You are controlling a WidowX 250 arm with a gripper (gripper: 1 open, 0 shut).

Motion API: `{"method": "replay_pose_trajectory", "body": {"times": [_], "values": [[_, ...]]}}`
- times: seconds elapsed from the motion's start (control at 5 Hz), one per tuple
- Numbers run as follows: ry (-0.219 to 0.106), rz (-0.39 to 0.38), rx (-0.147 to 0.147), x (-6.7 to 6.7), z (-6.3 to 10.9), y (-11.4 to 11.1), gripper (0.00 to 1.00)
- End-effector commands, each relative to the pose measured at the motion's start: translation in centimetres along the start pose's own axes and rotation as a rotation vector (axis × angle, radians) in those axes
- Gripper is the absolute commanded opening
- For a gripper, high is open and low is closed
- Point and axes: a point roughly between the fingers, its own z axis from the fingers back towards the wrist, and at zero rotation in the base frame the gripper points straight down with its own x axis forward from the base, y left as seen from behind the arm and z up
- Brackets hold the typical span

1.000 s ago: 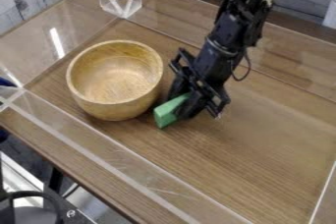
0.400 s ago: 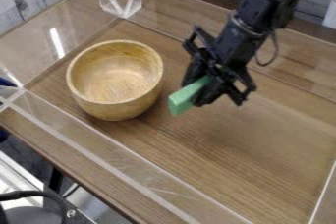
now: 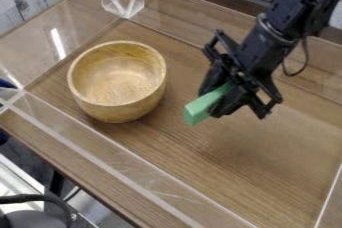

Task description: Put the green block in the brown bowl

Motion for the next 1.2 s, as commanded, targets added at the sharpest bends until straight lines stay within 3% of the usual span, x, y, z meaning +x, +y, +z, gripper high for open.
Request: {"method": "replay_pose_trajectory", "body": {"times": [0.0,0.4,0.6,0.8,1.0], "values": [[-0.058,0.087,-0.03,-2.1,1.3,2.0,0.0],[0.015,0.269,-0.008,-2.9,-0.7,11.4,0.0],[0.011,0.289,-0.029,-4.8,-2.5,14.5,1.0],[0.009,0.306,-0.055,-6.8,-4.7,16.5,0.0],[-0.001,0.34,-0.067,-6.7,-5.9,17.1,0.0]]}}
